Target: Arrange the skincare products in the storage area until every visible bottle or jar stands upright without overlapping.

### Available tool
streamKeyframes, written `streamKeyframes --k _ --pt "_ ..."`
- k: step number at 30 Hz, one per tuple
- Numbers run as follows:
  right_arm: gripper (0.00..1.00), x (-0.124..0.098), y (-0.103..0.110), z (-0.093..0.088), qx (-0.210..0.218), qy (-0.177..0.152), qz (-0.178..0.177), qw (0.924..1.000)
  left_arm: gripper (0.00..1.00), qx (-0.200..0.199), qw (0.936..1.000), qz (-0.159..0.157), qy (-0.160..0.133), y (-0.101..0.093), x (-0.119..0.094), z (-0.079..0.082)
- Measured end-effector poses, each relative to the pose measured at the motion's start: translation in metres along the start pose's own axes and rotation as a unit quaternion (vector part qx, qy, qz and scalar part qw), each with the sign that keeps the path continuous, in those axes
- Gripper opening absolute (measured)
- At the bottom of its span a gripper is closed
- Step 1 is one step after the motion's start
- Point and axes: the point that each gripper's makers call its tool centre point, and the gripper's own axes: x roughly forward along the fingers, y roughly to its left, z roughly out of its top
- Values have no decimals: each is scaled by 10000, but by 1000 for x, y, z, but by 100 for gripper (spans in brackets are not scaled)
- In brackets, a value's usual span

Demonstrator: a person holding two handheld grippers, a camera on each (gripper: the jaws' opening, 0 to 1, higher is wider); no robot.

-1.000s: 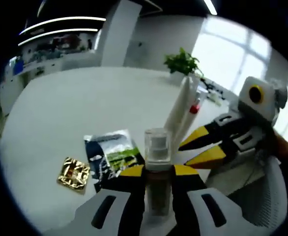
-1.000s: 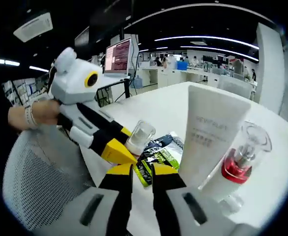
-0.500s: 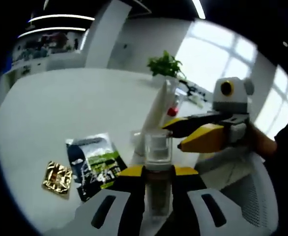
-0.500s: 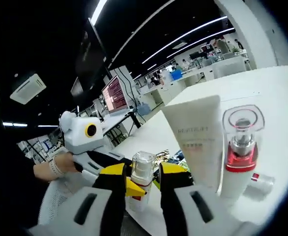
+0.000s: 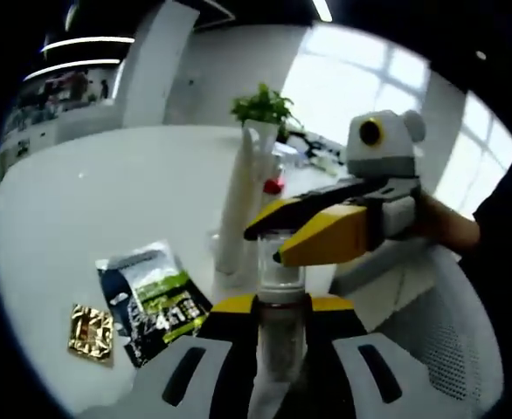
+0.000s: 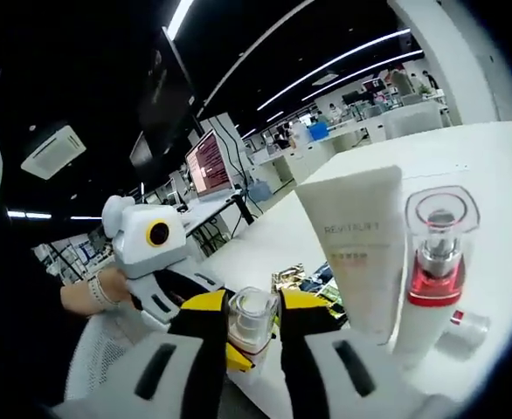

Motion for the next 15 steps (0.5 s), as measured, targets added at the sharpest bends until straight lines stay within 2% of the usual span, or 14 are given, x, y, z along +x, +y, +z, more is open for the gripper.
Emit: streamKeyframes --k 9,15 --pt "20 2 5 1 -462 60 3 9989 18 -157 9999 -33 8 0 2 -1" --pt "20 2 5 0 -833 118 -85 9964 19 -43 9999 132 36 5 3 -2"
